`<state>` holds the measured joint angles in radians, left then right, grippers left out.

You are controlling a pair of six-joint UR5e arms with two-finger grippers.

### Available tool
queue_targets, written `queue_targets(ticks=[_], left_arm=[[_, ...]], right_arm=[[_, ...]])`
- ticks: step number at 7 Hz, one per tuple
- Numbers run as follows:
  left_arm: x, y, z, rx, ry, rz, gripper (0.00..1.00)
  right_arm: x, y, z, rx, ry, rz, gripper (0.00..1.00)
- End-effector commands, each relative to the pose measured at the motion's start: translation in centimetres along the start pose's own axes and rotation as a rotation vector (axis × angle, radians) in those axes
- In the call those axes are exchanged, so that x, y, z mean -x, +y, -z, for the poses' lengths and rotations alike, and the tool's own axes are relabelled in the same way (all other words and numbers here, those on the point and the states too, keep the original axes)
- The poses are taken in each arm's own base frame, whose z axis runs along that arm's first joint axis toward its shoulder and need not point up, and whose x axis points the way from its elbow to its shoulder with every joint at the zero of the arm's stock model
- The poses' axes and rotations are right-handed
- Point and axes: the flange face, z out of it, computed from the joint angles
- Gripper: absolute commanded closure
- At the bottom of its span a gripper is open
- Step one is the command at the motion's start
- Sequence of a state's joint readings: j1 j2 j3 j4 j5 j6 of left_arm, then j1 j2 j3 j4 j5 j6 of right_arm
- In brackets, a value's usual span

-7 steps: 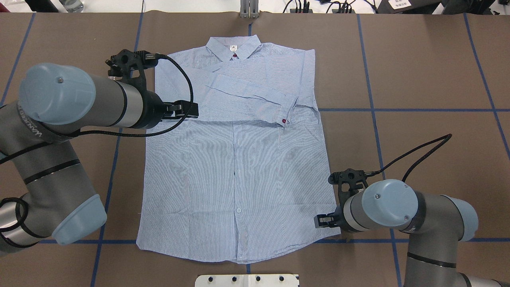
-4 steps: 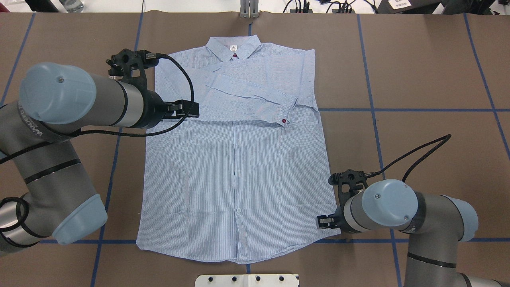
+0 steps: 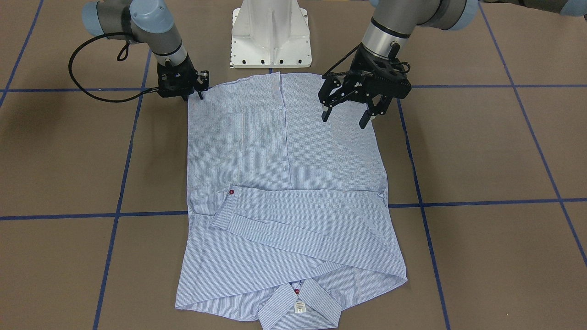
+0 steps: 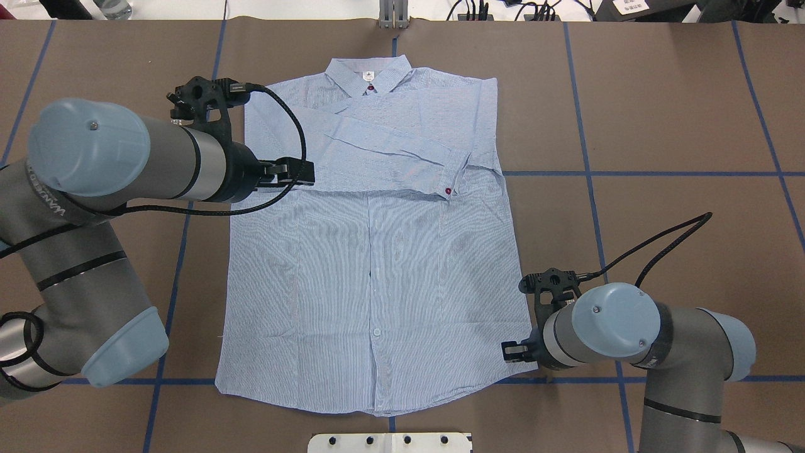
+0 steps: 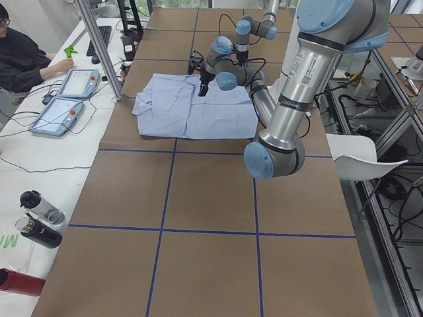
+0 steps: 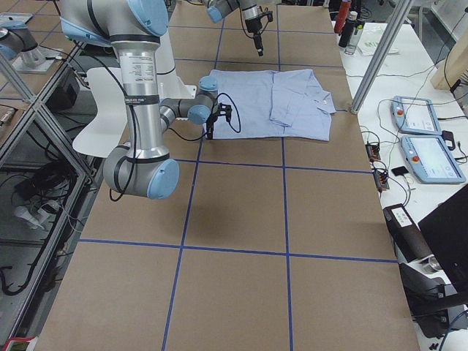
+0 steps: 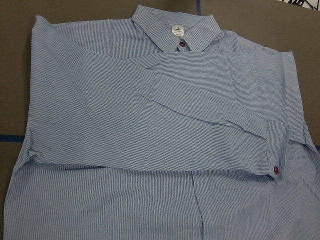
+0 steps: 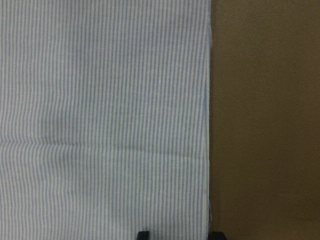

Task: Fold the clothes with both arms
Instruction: 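Lower both grippers to the shirt hem corners nearest the robot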

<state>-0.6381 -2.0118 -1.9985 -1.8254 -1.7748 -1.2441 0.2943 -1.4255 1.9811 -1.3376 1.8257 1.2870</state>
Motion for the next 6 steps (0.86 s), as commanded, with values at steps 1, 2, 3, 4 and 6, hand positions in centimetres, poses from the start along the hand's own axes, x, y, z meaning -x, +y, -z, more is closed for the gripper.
queue_targets(ticks=[1,2,3,4,6], left_arm=[[0.11,-0.04,0.07,-0.001,-0.001,0.001,0.01],[-0.08,0.00,0.10,-0.001,0.002,-0.001,0.01],[-0.16,-0.02,0.13,-0.001,0.004,-0.001,0.01],[-0.16,-0.02,0.13,-0.001,0.004,-0.001,0.01],[-0.12,-0.03,0.06,-0.001,0.002,-0.001,0.01]], right_arm=[[-0.30,0.08,-0.15,0.006,0.005,-0.002,0.64],[-0.35,0.24,-0.06,0.017,0.000,-0.001,0.69],[-0.16,0.15,0.18,0.013,-0.005,-0.001,0.78],[-0.13,0.16,0.25,0.012,-0.007,0.000,0.89],[0.42,0.13,0.77,0.007,-0.020,0.003,1.00]])
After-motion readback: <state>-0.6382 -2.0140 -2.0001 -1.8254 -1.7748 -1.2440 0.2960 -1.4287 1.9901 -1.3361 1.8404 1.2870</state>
